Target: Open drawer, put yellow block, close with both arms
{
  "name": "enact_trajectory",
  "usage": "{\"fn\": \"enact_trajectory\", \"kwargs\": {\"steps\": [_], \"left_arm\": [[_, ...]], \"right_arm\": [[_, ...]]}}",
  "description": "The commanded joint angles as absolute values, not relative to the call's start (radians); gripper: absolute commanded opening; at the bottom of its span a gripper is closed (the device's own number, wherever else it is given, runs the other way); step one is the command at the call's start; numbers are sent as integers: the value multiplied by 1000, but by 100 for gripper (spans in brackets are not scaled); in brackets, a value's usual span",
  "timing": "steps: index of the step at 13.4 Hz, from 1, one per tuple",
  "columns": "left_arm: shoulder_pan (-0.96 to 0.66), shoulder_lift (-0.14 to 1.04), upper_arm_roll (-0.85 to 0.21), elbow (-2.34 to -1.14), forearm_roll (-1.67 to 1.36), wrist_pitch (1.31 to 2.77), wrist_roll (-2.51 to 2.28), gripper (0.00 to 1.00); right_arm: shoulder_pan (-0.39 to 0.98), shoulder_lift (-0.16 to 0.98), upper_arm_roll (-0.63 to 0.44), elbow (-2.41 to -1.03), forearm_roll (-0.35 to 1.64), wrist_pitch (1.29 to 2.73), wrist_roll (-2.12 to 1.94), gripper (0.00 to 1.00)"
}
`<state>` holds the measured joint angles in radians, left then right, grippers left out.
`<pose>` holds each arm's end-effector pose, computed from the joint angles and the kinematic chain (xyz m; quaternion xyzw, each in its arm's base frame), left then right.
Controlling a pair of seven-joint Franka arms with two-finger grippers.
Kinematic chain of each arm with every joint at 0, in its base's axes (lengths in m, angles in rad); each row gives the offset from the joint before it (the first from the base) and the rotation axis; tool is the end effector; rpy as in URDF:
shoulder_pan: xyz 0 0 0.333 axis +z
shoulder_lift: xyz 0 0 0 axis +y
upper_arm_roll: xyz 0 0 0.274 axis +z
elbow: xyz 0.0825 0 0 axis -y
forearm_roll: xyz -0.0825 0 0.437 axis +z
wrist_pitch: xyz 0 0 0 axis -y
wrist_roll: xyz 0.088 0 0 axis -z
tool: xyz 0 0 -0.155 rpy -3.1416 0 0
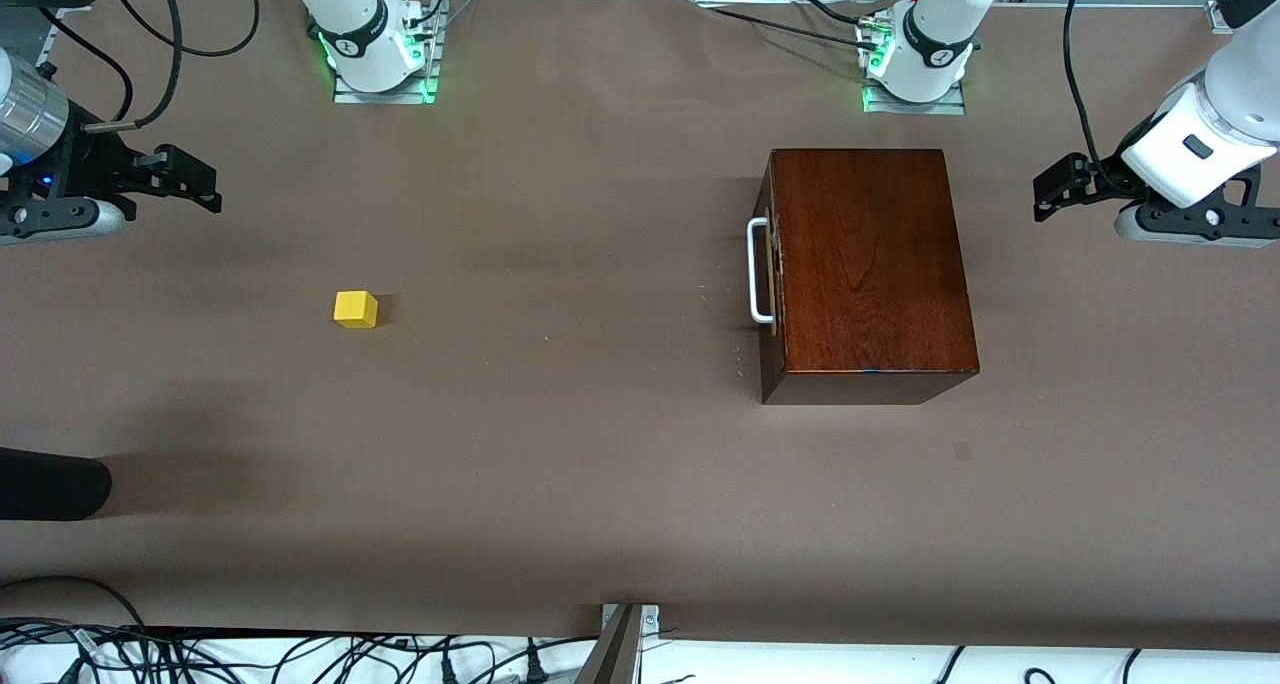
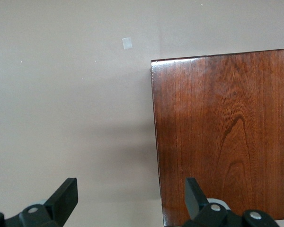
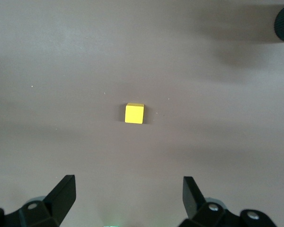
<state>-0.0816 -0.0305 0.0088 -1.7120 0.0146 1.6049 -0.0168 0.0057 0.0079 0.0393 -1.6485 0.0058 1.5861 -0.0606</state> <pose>0.5920 -0.0409 0.4818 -0.9988 0.0285 0.0379 0.0089 0.6034 0.0280 0.4904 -0.9980 -0.0526 0.0351 0.0033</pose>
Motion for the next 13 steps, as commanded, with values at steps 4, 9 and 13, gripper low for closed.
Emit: {"fn": "enact_trajectory", "kwargs": {"steps": [4, 9, 13], "left_arm": [[-78, -11, 11, -1674, 0, 1575, -12, 100], [-78, -11, 11, -1674, 0, 1574, -14, 100], [-80, 9, 11, -1667, -8, 1575, -12, 100]], "right_arm": [[2, 17, 41, -1626, -6, 1565, -66, 100], [2, 17, 41, -1626, -6, 1565, -66, 100], [2, 17, 41, -1626, -6, 1566, -66, 100]]}}
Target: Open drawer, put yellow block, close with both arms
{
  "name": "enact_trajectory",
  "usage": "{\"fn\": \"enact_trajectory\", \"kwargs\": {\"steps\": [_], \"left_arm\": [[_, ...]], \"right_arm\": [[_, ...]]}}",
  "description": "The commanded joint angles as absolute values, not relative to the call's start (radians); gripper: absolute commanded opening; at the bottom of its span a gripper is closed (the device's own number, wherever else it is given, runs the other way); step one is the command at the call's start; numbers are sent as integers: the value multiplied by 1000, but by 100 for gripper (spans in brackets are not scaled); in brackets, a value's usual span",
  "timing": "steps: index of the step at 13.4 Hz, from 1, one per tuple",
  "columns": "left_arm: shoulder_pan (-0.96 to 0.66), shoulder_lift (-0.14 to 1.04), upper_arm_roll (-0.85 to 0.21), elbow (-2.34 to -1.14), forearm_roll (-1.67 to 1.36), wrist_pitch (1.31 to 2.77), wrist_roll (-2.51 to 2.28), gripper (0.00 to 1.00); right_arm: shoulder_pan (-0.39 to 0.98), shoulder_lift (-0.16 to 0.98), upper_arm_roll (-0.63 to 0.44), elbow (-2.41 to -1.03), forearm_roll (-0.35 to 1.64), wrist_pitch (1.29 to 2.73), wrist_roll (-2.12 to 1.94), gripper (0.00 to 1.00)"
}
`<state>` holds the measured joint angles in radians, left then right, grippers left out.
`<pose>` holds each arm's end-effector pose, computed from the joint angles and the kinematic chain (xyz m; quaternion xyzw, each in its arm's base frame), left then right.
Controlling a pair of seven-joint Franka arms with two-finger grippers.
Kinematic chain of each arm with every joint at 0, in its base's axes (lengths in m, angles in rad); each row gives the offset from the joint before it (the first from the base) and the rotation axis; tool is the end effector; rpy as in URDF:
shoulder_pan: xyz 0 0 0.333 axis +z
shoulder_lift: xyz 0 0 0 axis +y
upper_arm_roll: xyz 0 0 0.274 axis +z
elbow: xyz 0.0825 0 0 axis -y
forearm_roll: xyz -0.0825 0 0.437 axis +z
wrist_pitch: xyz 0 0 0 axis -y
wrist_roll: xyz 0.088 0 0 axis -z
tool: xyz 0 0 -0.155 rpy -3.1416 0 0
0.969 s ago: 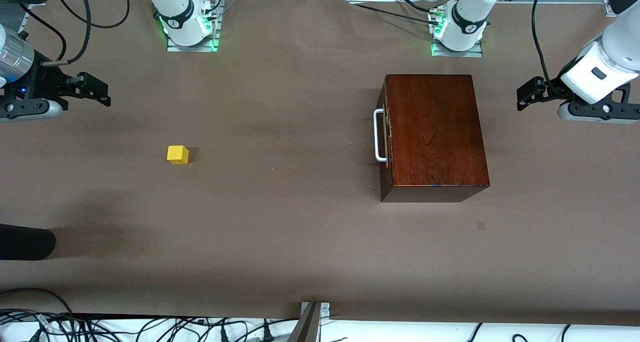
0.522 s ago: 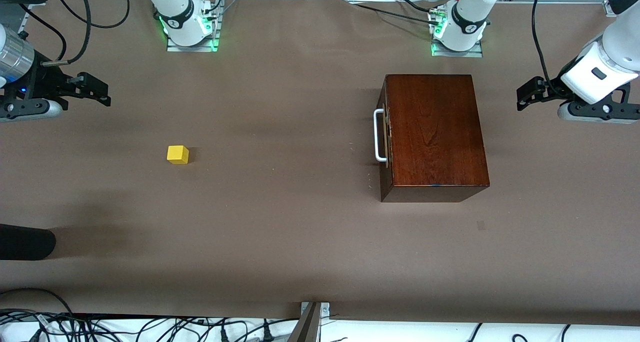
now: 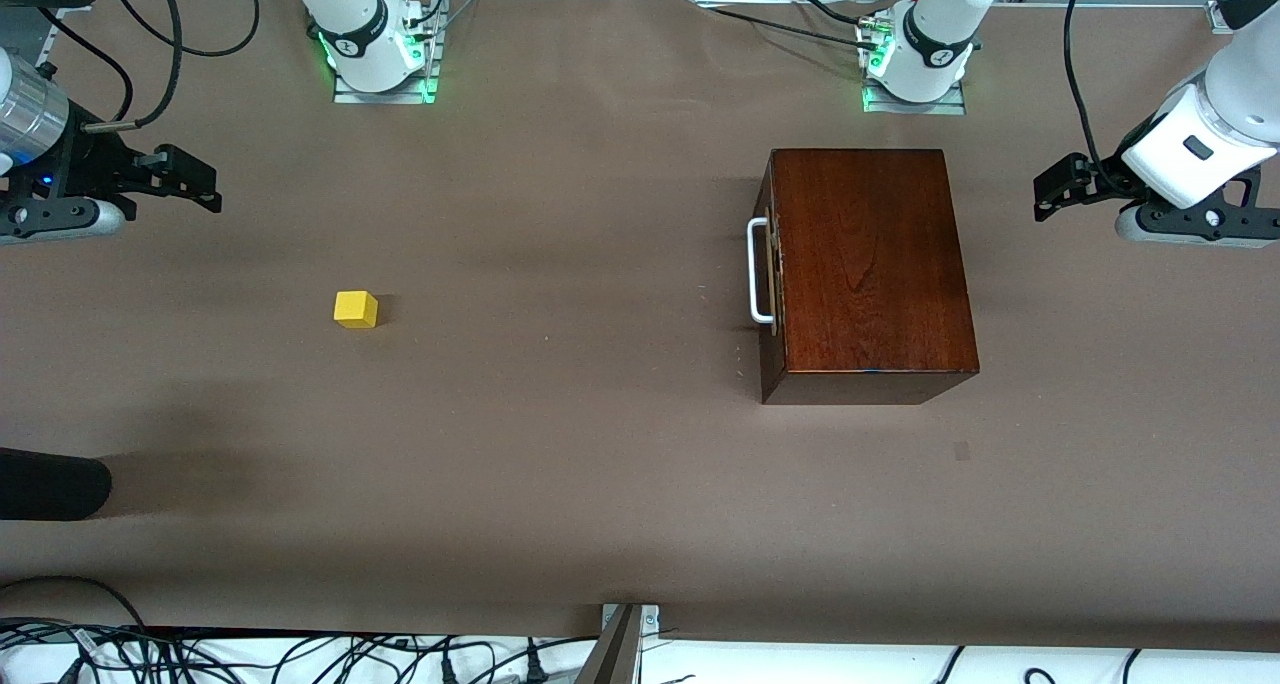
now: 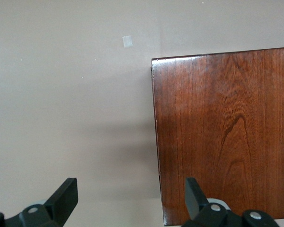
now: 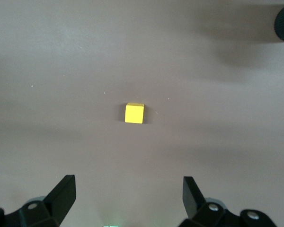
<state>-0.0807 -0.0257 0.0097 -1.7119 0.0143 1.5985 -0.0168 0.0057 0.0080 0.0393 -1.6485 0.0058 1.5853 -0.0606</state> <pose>0.5918 -0.0399 0.4786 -0.9986 0.0276 0.0435 0.0089 0.6032 0.0280 0.4903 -0.9980 -0.0526 0.0356 0.0033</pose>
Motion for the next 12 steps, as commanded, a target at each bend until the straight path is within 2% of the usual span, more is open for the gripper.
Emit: {"fn": "enact_trajectory", "kwargs": {"steps": [1, 6, 9, 12], "left_arm": [[-80, 15, 11, -1655, -9, 1574, -14, 100], [-84, 21, 9, -1652, -25, 1571, -14, 100], [-89, 23, 8, -1625, -25, 1520, -12, 100], [-100, 23, -27, -1624, -12, 1508, -3, 100]], "right_arm": [[2, 17, 41, -1628, -6, 1565, -66, 100], [-2, 17, 35, -1628, -6, 1566, -66, 100], [-2, 17, 35, -1628, -6, 1565, -66, 100], [-2, 17, 35, -1628, -6, 1565, -66, 100]]}}
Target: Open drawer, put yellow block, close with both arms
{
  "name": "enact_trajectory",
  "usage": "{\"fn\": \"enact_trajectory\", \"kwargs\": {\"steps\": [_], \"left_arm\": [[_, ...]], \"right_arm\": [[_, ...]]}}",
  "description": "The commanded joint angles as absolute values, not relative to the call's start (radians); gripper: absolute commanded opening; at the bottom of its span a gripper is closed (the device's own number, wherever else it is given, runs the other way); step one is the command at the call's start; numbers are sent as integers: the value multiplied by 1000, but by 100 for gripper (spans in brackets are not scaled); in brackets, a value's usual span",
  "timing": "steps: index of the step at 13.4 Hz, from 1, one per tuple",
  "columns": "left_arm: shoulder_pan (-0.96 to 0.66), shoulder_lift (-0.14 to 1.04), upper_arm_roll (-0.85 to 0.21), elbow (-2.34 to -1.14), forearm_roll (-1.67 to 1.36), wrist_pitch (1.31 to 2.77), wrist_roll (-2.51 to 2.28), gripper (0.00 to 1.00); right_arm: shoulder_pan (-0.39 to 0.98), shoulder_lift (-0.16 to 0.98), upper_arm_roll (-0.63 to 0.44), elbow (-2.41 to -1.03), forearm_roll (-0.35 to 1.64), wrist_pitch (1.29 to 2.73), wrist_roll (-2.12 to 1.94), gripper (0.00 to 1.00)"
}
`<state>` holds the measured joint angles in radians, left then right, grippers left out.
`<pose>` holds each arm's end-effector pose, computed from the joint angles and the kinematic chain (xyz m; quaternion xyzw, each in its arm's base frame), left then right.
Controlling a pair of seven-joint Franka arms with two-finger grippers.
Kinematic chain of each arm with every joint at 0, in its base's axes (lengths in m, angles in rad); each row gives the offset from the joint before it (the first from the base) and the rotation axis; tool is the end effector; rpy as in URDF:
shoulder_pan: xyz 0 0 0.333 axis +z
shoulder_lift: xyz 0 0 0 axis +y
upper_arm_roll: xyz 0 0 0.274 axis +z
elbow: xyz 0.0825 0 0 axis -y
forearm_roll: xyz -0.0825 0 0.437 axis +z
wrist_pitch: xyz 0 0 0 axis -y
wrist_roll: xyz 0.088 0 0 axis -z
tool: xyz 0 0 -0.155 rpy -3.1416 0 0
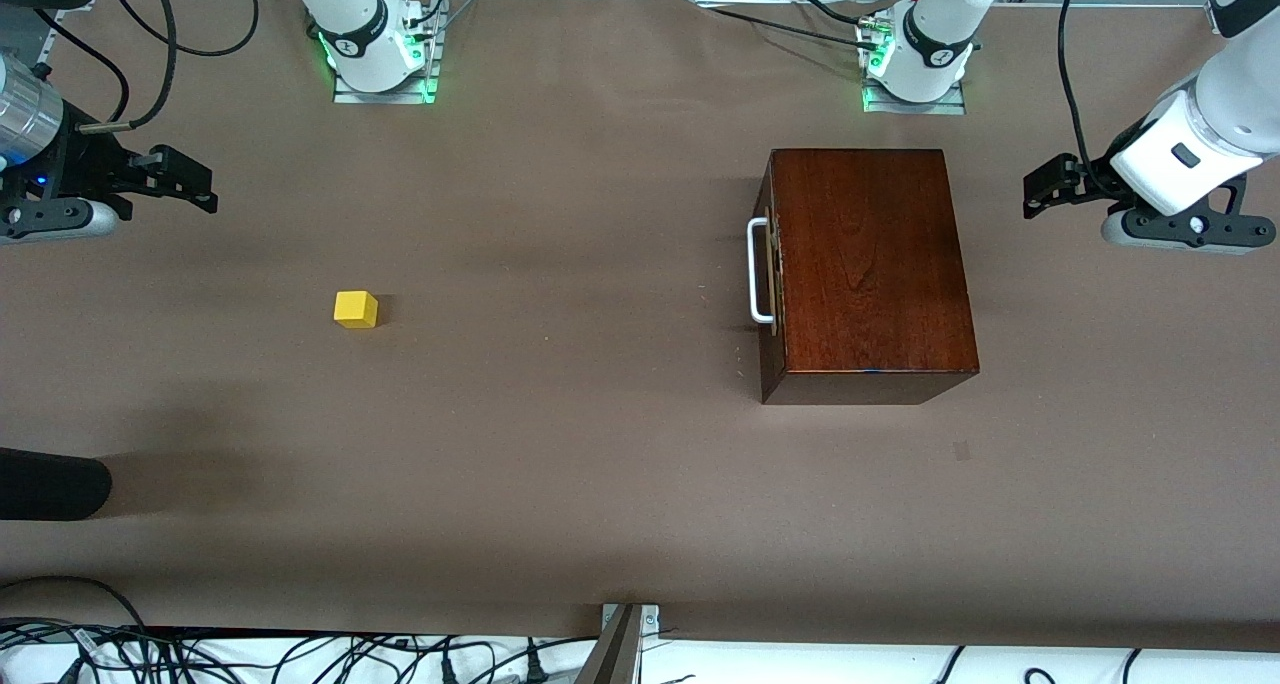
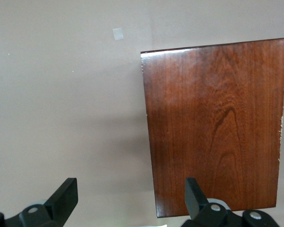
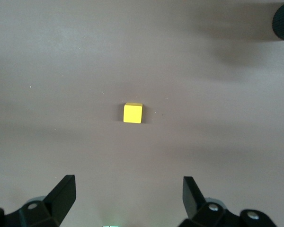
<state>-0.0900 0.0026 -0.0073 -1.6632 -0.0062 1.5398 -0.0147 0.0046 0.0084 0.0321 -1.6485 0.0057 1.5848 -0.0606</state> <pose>0.5910 -0.0587 0.4826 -0.9972 0.0411 0.0630 0.0004 0.6034 0.0230 0.4900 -0.9982 -0.0485 0.0360 0.0034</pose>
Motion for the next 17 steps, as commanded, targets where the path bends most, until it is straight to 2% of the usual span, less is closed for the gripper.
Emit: {"fn": "enact_trajectory", "kwargs": {"steps": [1, 4, 6, 9, 11, 17], "left_arm": [[-100, 25, -35, -1624, -11, 1508, 18, 100], [-129, 46, -75, -1617, -20, 1512, 19, 100], [-147, 90, -141, -1612, -21, 1531, -70, 100], [-159, 175, -239, -1599, -11, 1649, -205, 100], [-214, 234, -245, -1556, -8, 1654, -320, 100], [-383, 328, -245, -1560, 66, 1736, -621, 100]], "right_arm": [[-2, 17, 35, -1628, -6, 1565, -66, 100], [-2, 17, 35, -1628, -6, 1565, -66, 100], [-2, 17, 35, -1628, -6, 1565, -66, 100], [-2, 17, 35, -1628, -6, 1565, -66, 100], [-2, 17, 35, -1628, -6, 1565, -66, 100], [-2, 17, 35, -1628, -6, 1565, -66, 100]]}}
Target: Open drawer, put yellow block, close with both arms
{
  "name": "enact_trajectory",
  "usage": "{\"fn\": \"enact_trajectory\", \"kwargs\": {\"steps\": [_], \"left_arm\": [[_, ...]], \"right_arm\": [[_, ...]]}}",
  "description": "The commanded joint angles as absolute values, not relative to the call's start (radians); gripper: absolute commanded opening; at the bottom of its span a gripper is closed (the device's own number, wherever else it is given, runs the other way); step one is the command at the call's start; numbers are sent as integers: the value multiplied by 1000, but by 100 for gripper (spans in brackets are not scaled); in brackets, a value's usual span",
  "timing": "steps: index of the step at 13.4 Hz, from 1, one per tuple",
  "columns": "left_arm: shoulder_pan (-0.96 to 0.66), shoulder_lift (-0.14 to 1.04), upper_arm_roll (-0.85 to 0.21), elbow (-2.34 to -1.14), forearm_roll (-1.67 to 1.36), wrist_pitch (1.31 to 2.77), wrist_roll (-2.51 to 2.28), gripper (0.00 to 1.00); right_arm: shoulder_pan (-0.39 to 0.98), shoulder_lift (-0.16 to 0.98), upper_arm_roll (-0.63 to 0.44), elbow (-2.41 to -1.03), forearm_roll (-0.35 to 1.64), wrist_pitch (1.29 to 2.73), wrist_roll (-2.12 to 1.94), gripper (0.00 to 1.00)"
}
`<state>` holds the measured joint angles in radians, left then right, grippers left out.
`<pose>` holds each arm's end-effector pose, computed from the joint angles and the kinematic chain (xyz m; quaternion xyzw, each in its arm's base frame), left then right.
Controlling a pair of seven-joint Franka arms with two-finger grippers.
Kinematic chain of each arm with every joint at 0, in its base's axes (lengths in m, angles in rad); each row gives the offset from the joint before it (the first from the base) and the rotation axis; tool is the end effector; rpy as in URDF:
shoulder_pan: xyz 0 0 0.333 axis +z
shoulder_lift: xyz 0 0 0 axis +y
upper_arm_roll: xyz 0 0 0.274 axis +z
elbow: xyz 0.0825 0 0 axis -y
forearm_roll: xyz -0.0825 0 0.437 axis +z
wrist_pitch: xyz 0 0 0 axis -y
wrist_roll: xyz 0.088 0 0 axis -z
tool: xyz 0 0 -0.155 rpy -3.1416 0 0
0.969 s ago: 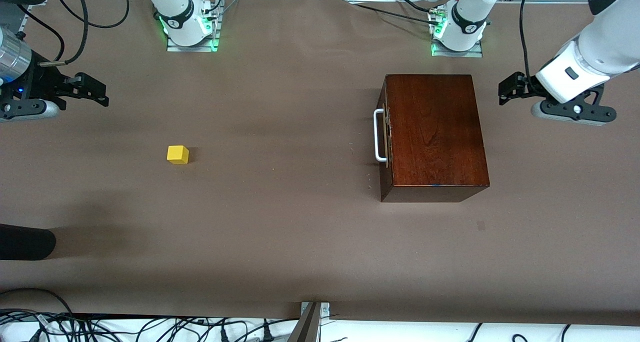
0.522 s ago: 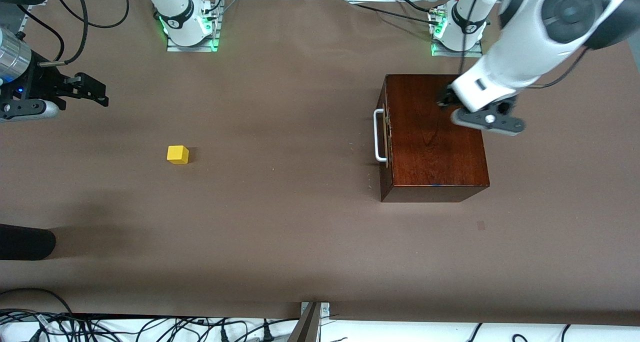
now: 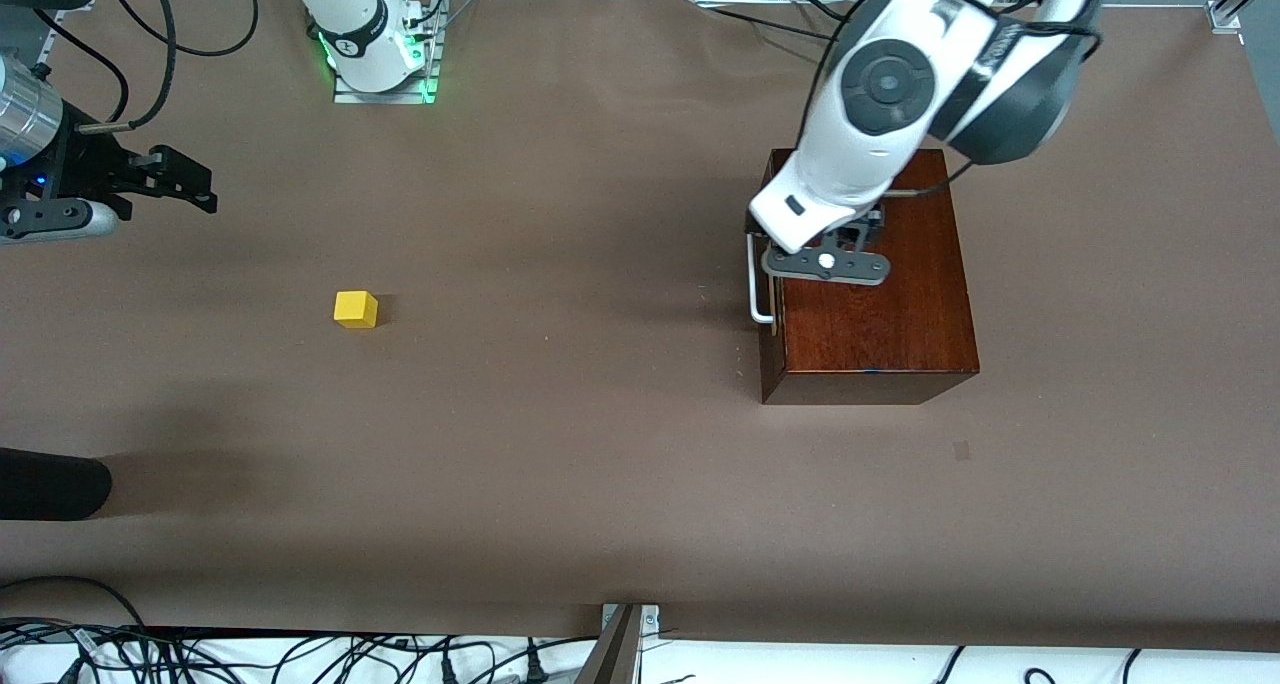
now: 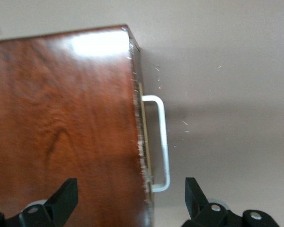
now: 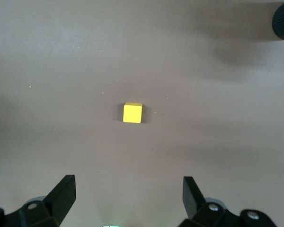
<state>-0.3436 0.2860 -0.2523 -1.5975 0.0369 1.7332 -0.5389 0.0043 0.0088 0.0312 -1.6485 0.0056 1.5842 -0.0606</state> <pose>0.5547 -0.3601 0.3556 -0.9969 0.0303 0.0689 0.0231 0.6034 0.0222 0.4897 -0.9982 -0.0479 0.0365 0.0034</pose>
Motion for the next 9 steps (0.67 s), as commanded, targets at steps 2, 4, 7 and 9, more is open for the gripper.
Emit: {"fn": "enact_trajectory", "kwargs": {"steps": [2, 4, 7, 9], "left_arm": [[-428, 353, -245, -1572, 99, 1740, -663, 100], [-486, 389, -244, -1572, 117, 1759, -679, 100], [-531, 417, -245, -1611, 260, 1811, -725, 100], [-531, 419, -245, -1643, 264, 1841, -755, 100]], "right_arm": [[-2, 17, 34, -1628, -6, 1565, -66, 100], [-2, 17, 35, -1628, -6, 1565, -66, 100], [-2, 17, 35, -1628, -6, 1566, -66, 100], [-2, 17, 35, -1628, -6, 1566, -66, 100]]}}
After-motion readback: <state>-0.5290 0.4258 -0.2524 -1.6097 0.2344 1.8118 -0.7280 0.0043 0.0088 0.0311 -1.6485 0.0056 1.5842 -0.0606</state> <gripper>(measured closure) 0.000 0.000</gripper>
